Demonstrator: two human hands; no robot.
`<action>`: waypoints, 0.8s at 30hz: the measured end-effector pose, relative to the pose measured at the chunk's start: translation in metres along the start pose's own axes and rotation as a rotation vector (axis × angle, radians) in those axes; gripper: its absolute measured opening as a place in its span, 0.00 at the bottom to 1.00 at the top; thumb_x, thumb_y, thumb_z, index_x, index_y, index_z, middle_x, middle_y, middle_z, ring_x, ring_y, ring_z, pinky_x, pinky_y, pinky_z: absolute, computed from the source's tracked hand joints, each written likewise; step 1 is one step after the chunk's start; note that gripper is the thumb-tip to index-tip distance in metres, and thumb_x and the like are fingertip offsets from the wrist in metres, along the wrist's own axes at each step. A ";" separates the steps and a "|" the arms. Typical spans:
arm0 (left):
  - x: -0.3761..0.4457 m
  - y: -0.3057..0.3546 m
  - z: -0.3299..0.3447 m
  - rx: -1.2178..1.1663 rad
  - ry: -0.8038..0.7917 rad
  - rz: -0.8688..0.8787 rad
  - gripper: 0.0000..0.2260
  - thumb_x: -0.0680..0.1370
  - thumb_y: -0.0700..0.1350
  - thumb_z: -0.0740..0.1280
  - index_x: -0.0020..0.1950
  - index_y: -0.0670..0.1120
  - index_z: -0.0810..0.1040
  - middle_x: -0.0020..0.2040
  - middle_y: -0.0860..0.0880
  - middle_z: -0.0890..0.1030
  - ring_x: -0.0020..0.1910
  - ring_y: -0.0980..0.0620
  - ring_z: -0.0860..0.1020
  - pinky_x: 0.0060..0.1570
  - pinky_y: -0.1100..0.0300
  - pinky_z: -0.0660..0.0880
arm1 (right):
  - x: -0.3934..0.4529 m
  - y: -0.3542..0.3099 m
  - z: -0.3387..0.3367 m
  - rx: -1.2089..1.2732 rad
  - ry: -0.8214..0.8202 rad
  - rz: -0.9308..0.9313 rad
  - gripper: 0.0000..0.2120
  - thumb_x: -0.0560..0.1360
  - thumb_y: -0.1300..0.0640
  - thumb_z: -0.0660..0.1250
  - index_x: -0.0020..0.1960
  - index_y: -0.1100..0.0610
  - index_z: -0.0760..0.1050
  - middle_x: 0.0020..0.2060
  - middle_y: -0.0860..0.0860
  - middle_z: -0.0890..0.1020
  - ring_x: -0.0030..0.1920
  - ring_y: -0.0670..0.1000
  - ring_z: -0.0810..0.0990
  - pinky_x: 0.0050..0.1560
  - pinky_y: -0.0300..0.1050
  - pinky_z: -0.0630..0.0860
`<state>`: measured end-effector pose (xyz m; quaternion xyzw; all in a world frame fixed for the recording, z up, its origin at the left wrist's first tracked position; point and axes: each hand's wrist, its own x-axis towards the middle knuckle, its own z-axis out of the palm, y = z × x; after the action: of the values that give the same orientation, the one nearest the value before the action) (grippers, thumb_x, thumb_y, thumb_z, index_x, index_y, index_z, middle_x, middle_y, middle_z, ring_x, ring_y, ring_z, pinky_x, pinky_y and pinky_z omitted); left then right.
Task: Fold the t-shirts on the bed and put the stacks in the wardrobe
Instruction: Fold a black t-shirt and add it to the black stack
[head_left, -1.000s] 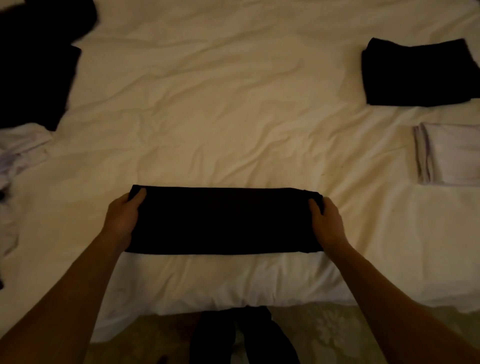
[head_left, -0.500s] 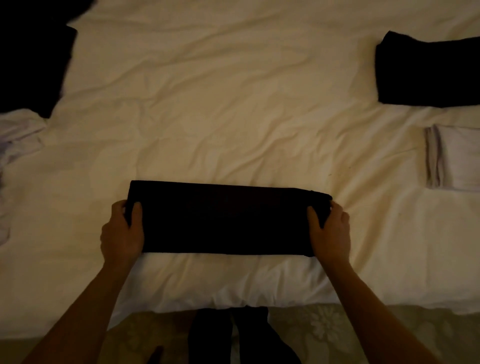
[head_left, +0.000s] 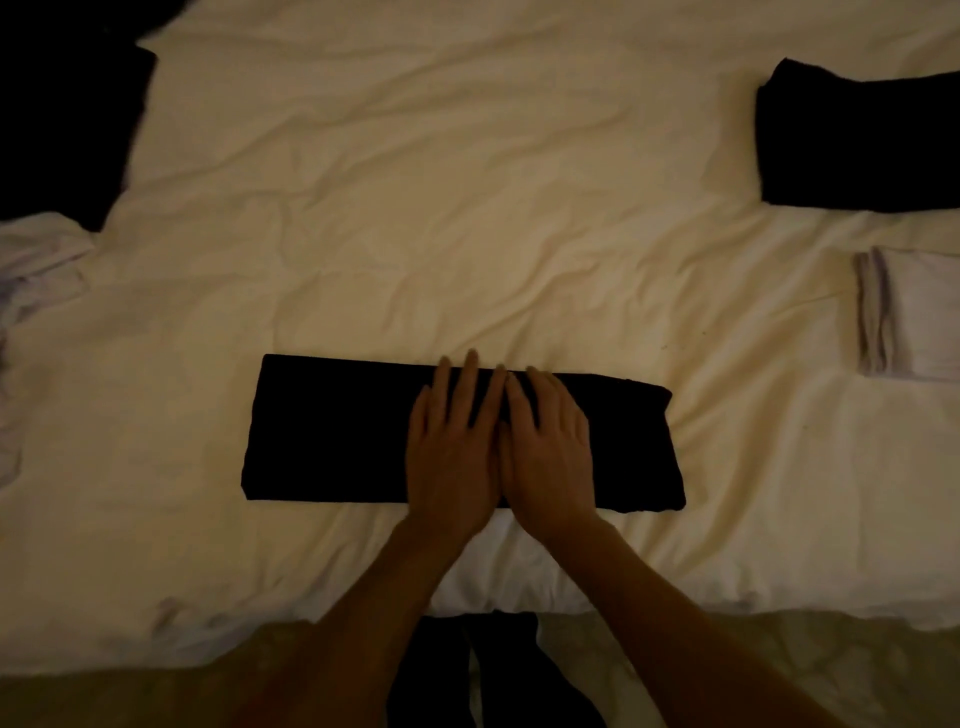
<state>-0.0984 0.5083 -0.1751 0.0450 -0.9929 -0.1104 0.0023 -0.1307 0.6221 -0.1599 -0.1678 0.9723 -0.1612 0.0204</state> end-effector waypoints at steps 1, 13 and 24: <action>0.001 0.000 0.010 0.024 -0.033 -0.011 0.27 0.81 0.55 0.59 0.79 0.48 0.61 0.80 0.44 0.58 0.79 0.41 0.55 0.75 0.46 0.56 | 0.001 0.004 0.007 -0.019 -0.026 -0.004 0.23 0.79 0.50 0.56 0.69 0.61 0.72 0.67 0.61 0.74 0.67 0.61 0.73 0.65 0.57 0.72; -0.019 -0.086 -0.009 0.036 0.052 -0.186 0.23 0.82 0.52 0.57 0.73 0.42 0.71 0.74 0.40 0.69 0.73 0.38 0.65 0.69 0.43 0.63 | -0.019 0.105 -0.021 0.131 -0.031 0.495 0.32 0.79 0.40 0.58 0.73 0.62 0.65 0.62 0.63 0.74 0.61 0.64 0.74 0.55 0.57 0.74; 0.011 -0.006 0.007 -0.269 -0.009 -0.305 0.16 0.83 0.52 0.50 0.54 0.47 0.76 0.49 0.46 0.76 0.46 0.44 0.77 0.34 0.50 0.74 | -0.002 0.096 -0.065 1.193 -0.234 1.030 0.14 0.76 0.54 0.71 0.58 0.61 0.78 0.47 0.59 0.84 0.44 0.58 0.85 0.38 0.49 0.83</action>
<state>-0.1086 0.5031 -0.1830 0.1934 -0.9509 -0.2412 -0.0127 -0.1657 0.7285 -0.1295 0.3262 0.6688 -0.6063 0.2806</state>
